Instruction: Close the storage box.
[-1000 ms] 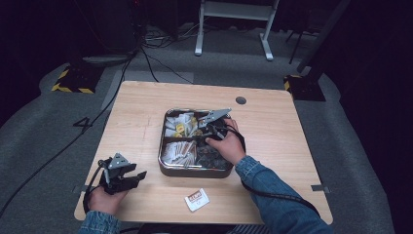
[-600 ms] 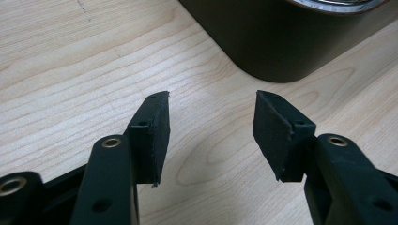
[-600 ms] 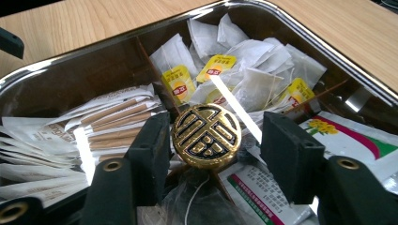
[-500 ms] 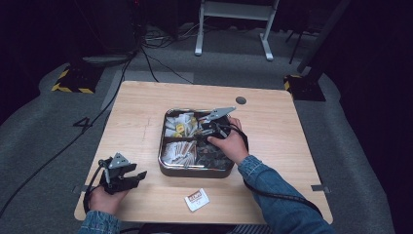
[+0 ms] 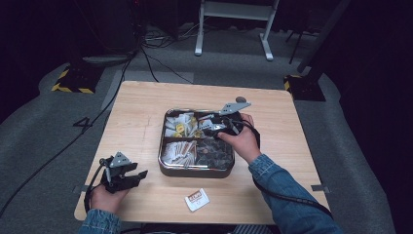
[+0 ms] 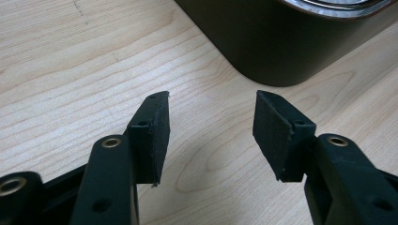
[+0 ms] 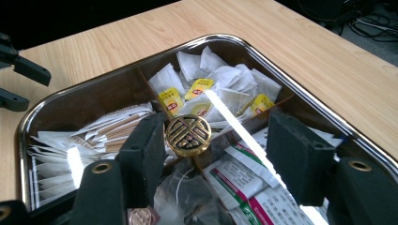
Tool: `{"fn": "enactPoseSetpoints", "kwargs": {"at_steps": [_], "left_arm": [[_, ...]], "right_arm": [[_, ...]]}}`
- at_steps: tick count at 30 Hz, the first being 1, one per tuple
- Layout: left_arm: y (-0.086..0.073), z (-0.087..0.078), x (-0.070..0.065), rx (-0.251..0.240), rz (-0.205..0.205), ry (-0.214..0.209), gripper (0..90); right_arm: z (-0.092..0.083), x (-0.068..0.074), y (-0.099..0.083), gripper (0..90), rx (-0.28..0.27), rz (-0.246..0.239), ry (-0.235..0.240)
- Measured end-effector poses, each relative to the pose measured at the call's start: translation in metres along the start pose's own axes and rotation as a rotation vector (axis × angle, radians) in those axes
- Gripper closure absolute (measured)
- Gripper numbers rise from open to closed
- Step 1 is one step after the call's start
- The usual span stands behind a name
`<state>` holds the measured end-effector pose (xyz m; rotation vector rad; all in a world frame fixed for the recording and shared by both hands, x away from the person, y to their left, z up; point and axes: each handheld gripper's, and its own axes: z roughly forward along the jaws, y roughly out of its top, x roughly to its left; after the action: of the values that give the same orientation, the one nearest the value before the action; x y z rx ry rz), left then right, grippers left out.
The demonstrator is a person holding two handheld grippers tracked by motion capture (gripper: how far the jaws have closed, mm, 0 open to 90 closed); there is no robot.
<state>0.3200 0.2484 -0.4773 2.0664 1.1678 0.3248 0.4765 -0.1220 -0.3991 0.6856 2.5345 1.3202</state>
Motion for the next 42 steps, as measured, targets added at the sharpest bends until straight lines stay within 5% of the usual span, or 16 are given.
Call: {"fn": "enactPoseSetpoints", "kwargs": {"at_steps": [24, 42], "left_arm": [[-0.014, -0.016, 0.000, -0.015, -0.018, 0.040, 46.8], [-0.015, -0.017, 0.001, -0.016, -0.024, 0.042, 46.1]], "right_arm": [[-0.062, -0.016, -0.021, 37.0, -0.027, 0.027, -0.039], [-0.108, -0.043, -0.074, 35.6, -0.036, 0.138, -0.131]]}}
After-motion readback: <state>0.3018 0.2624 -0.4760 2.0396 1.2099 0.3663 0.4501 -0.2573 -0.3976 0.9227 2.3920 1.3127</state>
